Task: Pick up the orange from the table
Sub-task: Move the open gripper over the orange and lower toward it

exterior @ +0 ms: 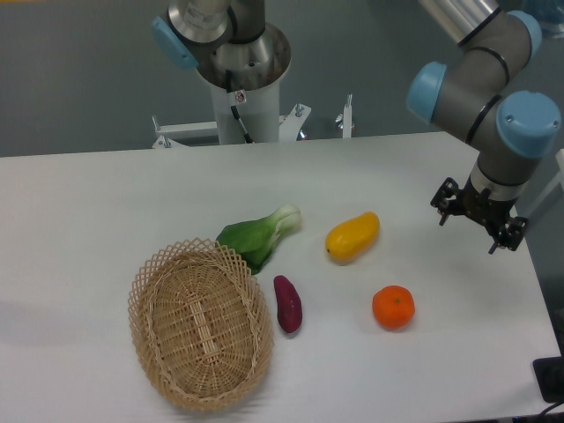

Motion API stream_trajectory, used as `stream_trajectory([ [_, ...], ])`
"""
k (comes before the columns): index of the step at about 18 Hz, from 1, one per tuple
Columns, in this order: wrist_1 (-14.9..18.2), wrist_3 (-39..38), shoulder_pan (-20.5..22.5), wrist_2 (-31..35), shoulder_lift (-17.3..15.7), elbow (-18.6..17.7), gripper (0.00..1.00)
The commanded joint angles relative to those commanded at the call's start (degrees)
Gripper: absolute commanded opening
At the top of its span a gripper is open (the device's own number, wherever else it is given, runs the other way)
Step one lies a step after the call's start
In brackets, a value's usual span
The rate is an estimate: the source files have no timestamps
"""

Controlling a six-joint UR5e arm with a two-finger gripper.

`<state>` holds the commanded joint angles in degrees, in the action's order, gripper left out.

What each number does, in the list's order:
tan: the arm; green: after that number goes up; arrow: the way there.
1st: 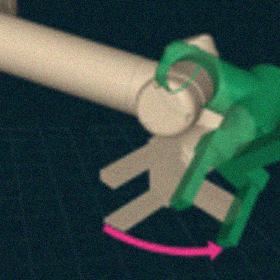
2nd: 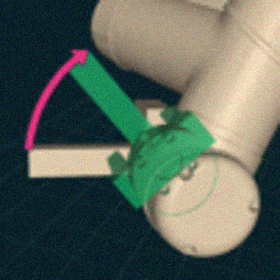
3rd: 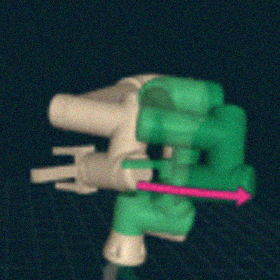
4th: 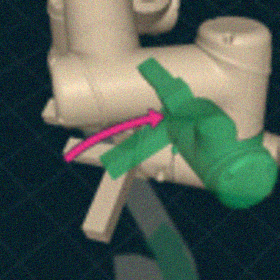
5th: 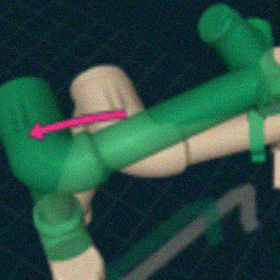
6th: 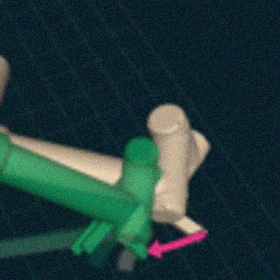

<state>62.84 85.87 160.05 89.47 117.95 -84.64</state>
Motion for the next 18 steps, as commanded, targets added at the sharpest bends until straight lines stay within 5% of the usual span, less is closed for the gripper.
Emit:
stream_trajectory([
  [8,-0.2,-1.4,-0.1,0.0,-0.1,-0.3,1.0],
  [18,0.2,-22.8,-5.3,-0.8,-0.3,-0.2,1.0],
])
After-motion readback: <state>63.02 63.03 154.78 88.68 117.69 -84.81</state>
